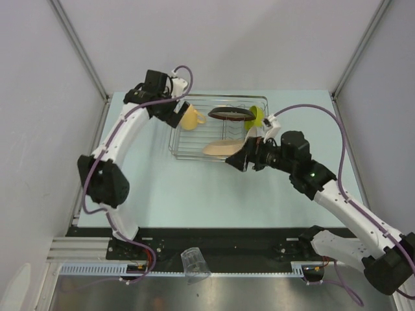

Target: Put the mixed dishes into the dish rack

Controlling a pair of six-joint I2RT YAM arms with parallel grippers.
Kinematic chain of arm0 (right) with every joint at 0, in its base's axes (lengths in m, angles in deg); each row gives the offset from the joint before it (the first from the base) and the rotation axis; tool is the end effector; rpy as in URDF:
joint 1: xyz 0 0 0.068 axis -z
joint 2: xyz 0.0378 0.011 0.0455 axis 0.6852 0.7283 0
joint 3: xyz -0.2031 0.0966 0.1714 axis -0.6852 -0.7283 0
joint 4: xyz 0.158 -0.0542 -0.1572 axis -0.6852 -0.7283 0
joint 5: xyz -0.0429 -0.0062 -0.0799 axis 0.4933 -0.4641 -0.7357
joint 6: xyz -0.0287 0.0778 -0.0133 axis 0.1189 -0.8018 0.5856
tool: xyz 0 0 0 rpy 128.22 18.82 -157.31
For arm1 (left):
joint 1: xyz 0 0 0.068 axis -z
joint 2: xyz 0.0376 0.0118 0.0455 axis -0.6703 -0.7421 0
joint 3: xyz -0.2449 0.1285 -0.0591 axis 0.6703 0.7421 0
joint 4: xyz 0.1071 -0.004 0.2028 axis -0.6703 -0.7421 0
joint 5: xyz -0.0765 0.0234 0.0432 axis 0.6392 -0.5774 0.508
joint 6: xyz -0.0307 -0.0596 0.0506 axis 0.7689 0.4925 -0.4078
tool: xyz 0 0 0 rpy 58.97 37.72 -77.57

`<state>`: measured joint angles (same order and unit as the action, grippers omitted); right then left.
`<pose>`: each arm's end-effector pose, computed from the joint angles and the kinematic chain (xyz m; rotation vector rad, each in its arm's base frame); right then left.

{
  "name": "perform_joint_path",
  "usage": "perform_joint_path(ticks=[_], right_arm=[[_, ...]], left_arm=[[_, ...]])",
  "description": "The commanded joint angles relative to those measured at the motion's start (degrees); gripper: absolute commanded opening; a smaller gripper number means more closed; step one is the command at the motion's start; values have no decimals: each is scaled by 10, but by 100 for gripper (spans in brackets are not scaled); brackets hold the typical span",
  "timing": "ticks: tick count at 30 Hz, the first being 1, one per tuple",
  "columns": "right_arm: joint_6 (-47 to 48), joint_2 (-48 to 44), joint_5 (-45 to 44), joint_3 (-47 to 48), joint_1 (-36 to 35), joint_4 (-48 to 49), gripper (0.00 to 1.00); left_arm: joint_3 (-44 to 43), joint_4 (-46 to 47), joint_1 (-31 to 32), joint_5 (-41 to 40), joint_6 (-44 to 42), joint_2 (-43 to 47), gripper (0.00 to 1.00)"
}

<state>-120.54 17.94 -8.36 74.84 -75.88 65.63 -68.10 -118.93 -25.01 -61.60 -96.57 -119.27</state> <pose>0.1718 0.1424 0.3478 -0.3004 1.9430 1.1159 0.3867 -0.1189 0.3268 0.7897 2.3046 0.0251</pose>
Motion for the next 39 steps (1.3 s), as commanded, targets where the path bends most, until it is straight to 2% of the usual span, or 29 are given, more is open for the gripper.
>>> perform_joint_path(ticks=[1,5,10,21,26,39], right_arm=[[67,28,-95,-23,-32,-35,100],[81,67,-152,-25,-57,-17,99],[76,127,-179,-28,-61,59,100],[51,194,-192,-19,-51,190,100],[17,202,-177,-19,-6,237,100],[-29,227,-176,30,41,268,100]], left_arm=[[121,65,3,44,35,104,100],[237,117,3,40,50,139,100],[307,196,1,10,64,137,100],[334,257,-19,0,61,94,100],[354,266,-20,-18,54,94,100],[378,274,-21,-15,51,106,100]])
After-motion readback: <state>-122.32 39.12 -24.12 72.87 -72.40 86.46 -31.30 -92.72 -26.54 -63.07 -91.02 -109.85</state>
